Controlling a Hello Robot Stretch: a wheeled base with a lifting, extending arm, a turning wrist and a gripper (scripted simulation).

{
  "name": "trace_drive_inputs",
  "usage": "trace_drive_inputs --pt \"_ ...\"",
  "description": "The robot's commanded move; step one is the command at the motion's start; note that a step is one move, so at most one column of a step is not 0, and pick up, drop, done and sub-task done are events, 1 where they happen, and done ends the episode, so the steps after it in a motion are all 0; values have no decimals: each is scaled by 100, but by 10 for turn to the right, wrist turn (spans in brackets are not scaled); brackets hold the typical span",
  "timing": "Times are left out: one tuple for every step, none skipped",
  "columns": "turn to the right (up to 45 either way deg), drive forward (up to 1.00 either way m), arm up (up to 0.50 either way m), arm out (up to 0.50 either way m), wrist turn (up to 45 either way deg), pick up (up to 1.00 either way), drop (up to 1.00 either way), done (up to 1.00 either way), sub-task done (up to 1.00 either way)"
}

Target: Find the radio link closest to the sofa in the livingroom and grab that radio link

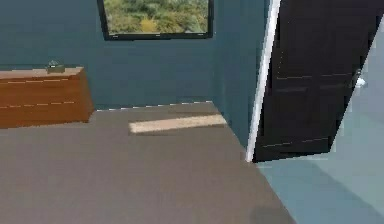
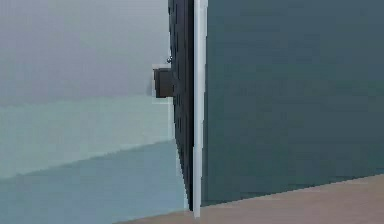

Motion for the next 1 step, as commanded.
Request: trace_drive_inputs --pt "450 0 0 0 0 0 0 0 0"
